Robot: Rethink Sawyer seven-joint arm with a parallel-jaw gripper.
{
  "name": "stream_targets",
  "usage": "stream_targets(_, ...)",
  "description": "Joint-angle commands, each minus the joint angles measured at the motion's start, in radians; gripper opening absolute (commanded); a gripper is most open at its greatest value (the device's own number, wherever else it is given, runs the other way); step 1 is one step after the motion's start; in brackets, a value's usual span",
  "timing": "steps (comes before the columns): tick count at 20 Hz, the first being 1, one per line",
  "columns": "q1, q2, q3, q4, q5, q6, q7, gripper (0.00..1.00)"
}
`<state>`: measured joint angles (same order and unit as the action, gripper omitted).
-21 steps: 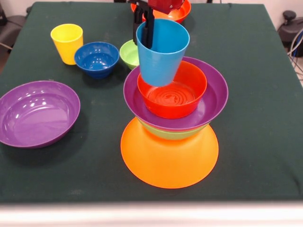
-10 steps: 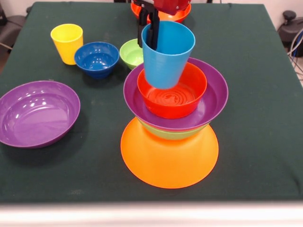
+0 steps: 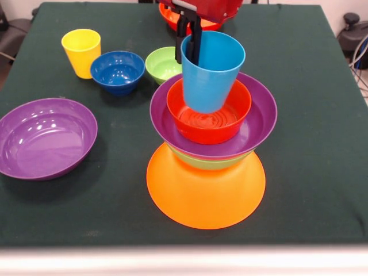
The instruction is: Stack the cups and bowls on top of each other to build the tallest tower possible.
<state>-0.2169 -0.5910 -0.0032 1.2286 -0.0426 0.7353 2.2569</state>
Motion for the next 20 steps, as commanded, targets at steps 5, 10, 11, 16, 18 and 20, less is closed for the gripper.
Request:
stream_targets(5,0.03,0.045,0.073,0.099,-0.042,-0.034,-0.023,0.0)
stream_targets(10,0.03,0.05,0.074,0.102,-0.041,-0.041,-0.02,0.0)
stream_targets(11,0.03,0.051,0.075,0.104,-0.041,-0.045,-0.019,0.0)
stream_targets(16,0.03,0.055,0.073,0.112,-0.042,-0.055,-0.013,0.0)
stream_targets(18,0.028,0.059,0.074,0.113,-0.042,-0.059,-0.015,0.0)
stream_targets(20,0.025,0.063,0.077,0.116,-0.042,-0.066,-0.015,0.0)
